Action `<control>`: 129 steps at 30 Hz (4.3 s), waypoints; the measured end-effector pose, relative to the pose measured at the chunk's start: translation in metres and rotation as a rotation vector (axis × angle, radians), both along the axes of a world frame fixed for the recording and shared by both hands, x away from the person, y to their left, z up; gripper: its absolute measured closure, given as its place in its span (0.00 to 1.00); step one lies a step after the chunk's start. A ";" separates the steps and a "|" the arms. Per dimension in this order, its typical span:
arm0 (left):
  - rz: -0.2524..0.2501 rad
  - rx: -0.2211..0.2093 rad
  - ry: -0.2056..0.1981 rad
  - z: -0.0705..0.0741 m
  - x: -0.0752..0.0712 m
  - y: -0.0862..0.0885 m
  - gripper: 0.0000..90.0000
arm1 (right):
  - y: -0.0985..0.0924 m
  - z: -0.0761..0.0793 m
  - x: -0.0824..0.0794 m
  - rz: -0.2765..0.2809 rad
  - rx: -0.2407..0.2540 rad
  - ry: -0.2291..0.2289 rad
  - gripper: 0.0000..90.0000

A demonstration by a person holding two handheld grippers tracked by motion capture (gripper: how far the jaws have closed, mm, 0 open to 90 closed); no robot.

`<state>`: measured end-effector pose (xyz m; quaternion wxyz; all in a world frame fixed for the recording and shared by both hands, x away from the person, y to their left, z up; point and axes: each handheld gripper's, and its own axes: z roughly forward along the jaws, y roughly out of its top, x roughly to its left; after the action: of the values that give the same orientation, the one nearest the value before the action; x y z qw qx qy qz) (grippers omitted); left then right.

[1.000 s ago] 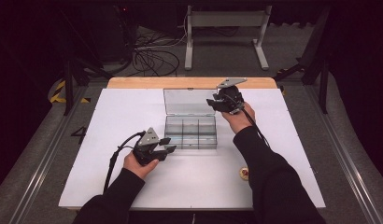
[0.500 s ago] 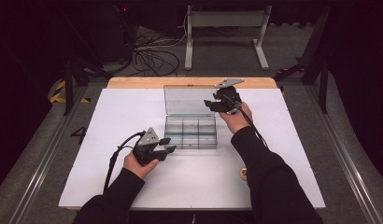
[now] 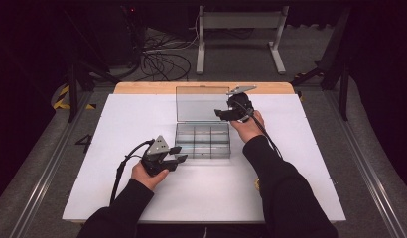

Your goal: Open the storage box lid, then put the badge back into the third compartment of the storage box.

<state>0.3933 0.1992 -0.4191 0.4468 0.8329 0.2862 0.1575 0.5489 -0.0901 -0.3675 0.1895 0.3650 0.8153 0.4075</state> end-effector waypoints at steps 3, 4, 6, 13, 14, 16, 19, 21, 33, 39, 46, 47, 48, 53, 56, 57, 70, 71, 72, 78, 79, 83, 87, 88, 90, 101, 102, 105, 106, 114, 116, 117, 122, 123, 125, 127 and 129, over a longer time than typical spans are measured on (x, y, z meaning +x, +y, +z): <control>-0.001 0.002 0.000 0.000 0.000 0.000 0.65 | 0.001 -0.004 0.002 -0.002 0.004 0.012 0.35; -0.001 0.002 0.000 0.000 0.000 0.000 0.65 | 0.001 -0.005 0.003 -0.003 0.007 0.017 0.33; -0.001 0.001 0.001 0.000 0.000 0.000 0.65 | 0.001 -0.008 0.005 -0.002 0.018 0.033 0.29; 0.002 0.002 0.003 0.000 0.000 0.000 0.65 | 0.001 -0.018 0.010 -0.009 0.044 0.093 0.20; 0.004 0.005 0.002 0.000 0.000 0.000 0.65 | 0.001 -0.019 0.011 -0.010 0.043 0.098 0.19; 0.006 0.013 -0.002 0.001 -0.001 -0.001 0.64 | 0.001 -0.022 0.012 -0.011 0.043 0.112 0.18; 0.006 0.003 0.010 0.001 -0.001 0.000 0.64 | 0.002 -0.024 0.014 -0.011 0.036 0.115 0.18; 0.004 -0.005 0.017 0.001 0.000 0.000 0.64 | 0.002 -0.025 0.014 -0.011 0.041 0.120 0.17; -0.001 0.001 0.014 0.002 -0.002 0.000 0.62 | 0.003 -0.029 0.016 -0.010 0.049 0.137 0.17; -0.005 0.003 0.013 0.002 -0.002 0.000 0.61 | 0.000 -0.031 0.018 -0.016 0.054 0.159 0.16; -0.005 -0.002 0.016 0.002 -0.002 0.000 0.60 | 0.002 -0.023 0.014 -0.004 0.057 0.116 0.16; -0.006 -0.002 0.016 0.002 -0.002 0.000 0.60 | 0.001 -0.020 0.012 0.000 0.062 0.114 0.16; -0.007 0.002 0.013 0.002 -0.002 0.000 0.60 | 0.000 -0.018 0.011 0.003 0.066 0.107 0.16; -0.012 -0.002 0.020 0.002 -0.002 0.000 0.60 | -0.006 0.001 0.000 0.023 0.080 0.077 0.12; -0.015 -0.005 0.026 0.002 -0.003 -0.001 0.59 | -0.011 0.012 -0.009 0.048 0.088 0.060 0.10; -0.013 -0.002 0.023 0.002 -0.004 -0.001 0.59 | -0.012 0.016 -0.012 0.055 0.086 0.057 0.09; -0.023 0.007 -0.013 0.004 -0.008 -0.002 0.52 | -0.028 0.045 -0.060 0.121 0.090 -0.033 0.04; -0.025 -0.006 -0.015 0.005 -0.009 -0.001 0.51 | -0.029 0.047 -0.065 0.123 0.087 -0.046 0.04; -0.024 -0.013 -0.020 0.007 -0.009 0.000 0.50 | -0.031 0.048 -0.070 0.131 0.085 -0.053 0.04; -0.014 -0.047 -0.020 0.012 -0.014 0.004 0.43 | -0.043 0.052 -0.096 0.156 0.091 -0.099 0.04; -0.011 -0.049 -0.021 0.013 -0.016 0.005 0.42 | -0.045 0.052 -0.100 0.157 0.088 -0.106 0.03; 0.004 -0.061 -0.044 0.016 -0.021 0.009 0.38 | -0.051 0.053 -0.113 0.144 0.092 -0.132 0.03; 0.018 -0.073 -0.049 0.019 -0.024 0.015 0.37 | -0.055 0.052 -0.123 0.131 0.094 -0.151 0.03; 0.023 -0.077 -0.047 0.019 -0.025 0.016 0.37 | -0.057 0.052 -0.124 0.126 0.101 -0.151 0.04; 0.026 -0.080 -0.047 0.019 -0.025 0.019 0.37 | -0.059 0.052 -0.128 0.112 0.098 -0.152 0.05; 0.047 -0.093 -0.060 0.022 -0.029 0.026 0.36 | -0.074 0.048 -0.145 0.136 0.105 -0.136 0.15; 0.051 -0.093 -0.063 0.023 -0.030 0.027 0.36 | -0.075 0.047 -0.146 0.135 0.103 -0.134 0.15; 0.053 -0.093 -0.068 0.023 -0.031 0.029 0.36 | -0.078 0.046 -0.150 0.134 0.104 -0.134 0.16; 0.055 -0.095 -0.064 0.023 -0.032 0.029 0.36 | -0.079 0.045 -0.152 0.138 0.102 -0.133 0.18; 0.062 -0.098 -0.070 0.024 -0.035 0.033 0.35 | -0.082 0.046 -0.159 0.166 0.069 -0.129 0.21; 0.063 -0.097 -0.070 0.024 -0.035 0.034 0.35 | -0.082 0.046 -0.160 0.166 0.065 -0.127 0.22; 0.063 -0.097 -0.070 0.024 -0.035 0.034 0.35 | -0.082 0.047 -0.160 0.166 0.067 -0.128 0.22; 0.064 -0.094 -0.070 0.024 -0.037 0.036 0.35 | -0.083 0.048 -0.163 0.180 0.050 -0.133 0.25; 0.066 -0.093 -0.074 0.024 -0.037 0.036 0.35 | -0.083 0.048 -0.164 0.184 0.044 -0.136 0.25; 0.066 -0.091 -0.072 0.023 -0.038 0.037 0.34 | -0.084 0.048 -0.166 0.196 0.029 -0.134 0.26; 0.065 -0.089 -0.071 0.023 -0.039 0.037 0.34 | -0.086 0.046 -0.168 0.210 0.012 -0.116 0.26; 0.066 -0.090 -0.069 0.023 -0.040 0.038 0.34 | -0.088 0.043 -0.169 0.218 -0.008 -0.096 0.27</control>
<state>0.3538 0.2370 -0.3961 0.4881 0.7961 0.3047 0.1874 0.3798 -0.1778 -0.3244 0.1843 0.2534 0.8418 0.4395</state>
